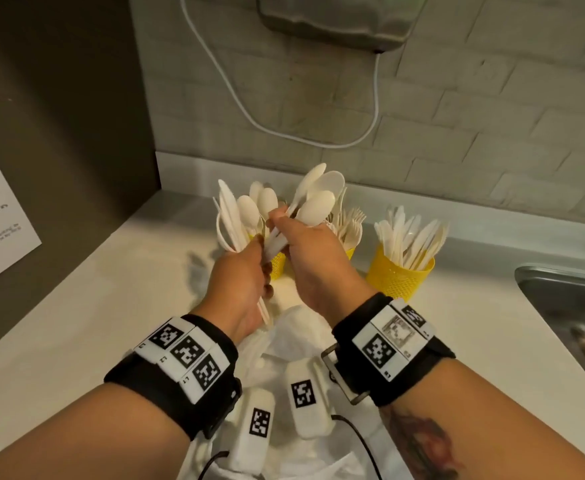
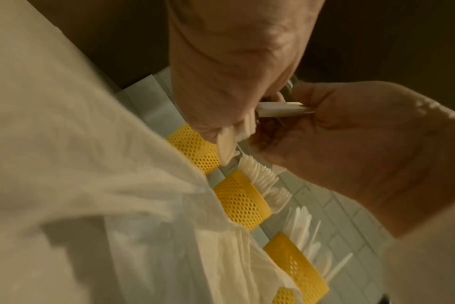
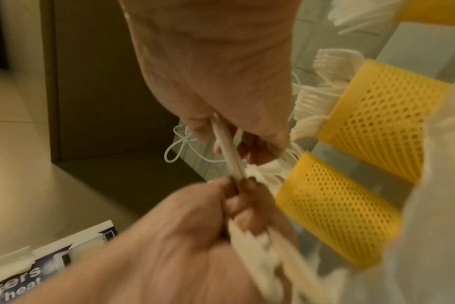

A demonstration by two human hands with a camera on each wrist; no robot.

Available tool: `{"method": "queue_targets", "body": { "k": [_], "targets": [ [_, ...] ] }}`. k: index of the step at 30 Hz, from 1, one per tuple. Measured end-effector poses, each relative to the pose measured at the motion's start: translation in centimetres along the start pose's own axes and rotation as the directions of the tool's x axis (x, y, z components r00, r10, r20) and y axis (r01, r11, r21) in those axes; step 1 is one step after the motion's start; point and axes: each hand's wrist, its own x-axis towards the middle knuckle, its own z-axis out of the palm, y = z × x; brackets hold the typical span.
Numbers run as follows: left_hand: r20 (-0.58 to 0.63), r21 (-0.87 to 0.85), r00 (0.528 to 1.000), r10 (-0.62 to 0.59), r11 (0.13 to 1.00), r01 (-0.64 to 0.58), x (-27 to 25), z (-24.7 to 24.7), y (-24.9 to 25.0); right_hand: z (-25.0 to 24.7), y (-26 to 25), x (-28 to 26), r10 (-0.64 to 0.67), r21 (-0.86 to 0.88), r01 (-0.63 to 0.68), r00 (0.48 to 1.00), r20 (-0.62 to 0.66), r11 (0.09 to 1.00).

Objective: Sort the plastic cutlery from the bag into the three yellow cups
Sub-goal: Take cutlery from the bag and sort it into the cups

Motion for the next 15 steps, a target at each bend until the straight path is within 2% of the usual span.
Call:
{"method": "queue_targets", "body": {
  "k": [3,5,7,11,13,15],
  "targets": [
    [-0.005,0.015,0.997,0.079,0.997,-0.079,0.7,-1.1,0.6,-0.6,-0.8,0.7,0.072,-0.276,-0.050,0.995,0.071,0.960],
    [-0.018,0.066,0.991,0.134,0.989,-0.132,1.0,-1.7,1.2,-0.8,-2.1,1.2,0.006,-0.331,0.023,0.996,0.086,0.943],
    [-0.057,0.093,0.984,0.166,0.983,-0.161,1.5,-2.2,1.7,-1.0,-3.3,2.3,-0.100,-0.452,0.098,0.995,0.018,0.887],
    [-0.114,0.086,0.978,0.176,0.982,-0.167,2.3,-3.3,2.7,-0.6,-3.4,4.7,-0.217,-0.757,0.109,0.975,-0.044,0.644],
    [-0.114,0.064,0.979,0.167,0.985,-0.161,2.3,-3.6,3.0,-0.1,-3.1,5.3,-0.218,-0.841,0.095,0.976,-0.028,0.532],
    [-0.110,0.055,0.982,0.156,0.987,-0.150,2.2,-3.8,3.1,0.4,-2.5,5.7,-0.181,-0.929,0.060,0.983,-0.008,0.365]
  ]
}}
